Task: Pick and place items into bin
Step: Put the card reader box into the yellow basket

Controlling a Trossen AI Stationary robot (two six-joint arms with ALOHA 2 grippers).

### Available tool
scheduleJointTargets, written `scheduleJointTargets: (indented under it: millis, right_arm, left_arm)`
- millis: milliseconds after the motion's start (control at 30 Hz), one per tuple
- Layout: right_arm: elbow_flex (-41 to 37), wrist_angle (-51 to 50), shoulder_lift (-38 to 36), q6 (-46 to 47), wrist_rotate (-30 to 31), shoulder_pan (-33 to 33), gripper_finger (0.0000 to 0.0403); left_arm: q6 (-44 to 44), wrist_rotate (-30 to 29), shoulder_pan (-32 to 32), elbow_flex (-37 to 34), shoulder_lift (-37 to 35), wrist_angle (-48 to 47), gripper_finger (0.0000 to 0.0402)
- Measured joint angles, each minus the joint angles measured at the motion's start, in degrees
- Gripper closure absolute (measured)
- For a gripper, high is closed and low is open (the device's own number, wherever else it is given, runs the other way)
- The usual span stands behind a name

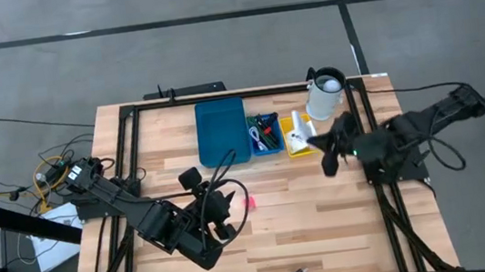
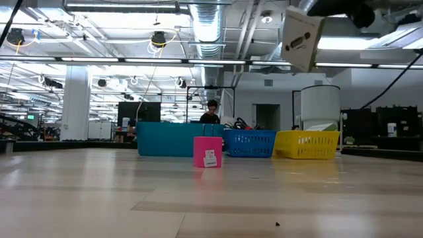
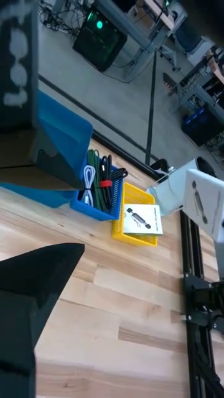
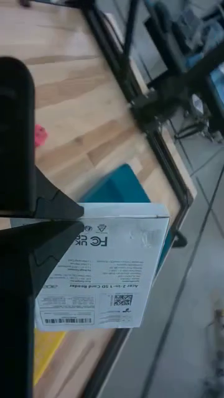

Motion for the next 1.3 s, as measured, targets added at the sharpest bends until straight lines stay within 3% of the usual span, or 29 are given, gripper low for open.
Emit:
scheduleJointTargets:
  millis: [267,533,900,1300]
  right_arm:
    - [0.0,1.9,0.9,-0.7,-14.7,-17.1,0.0402]
    - [0.0,6.7,7.0,-1.0,-25.8,-27.4,0.0402]
    - [-0.6,9.6,13.3,6.7,-26.4,-29.0,0.0403]
    - [-18.2,26.3,3.8,16.9,-24.1,-28.7,0.0403]
  left_arm:
    - [0.0,-0.8,0.0,0.0,0.0,0.0,0.0264]
    - [0.0,-0.8,-0.2,0.0,0.0,0.0,0.0264]
    - [-1.1,-0.9,-1.6,0.0,0.0,-1.6,0.0264]
    - [-3.5,-1.4,-3.9,0.0,0.0,-4.6,0.0264]
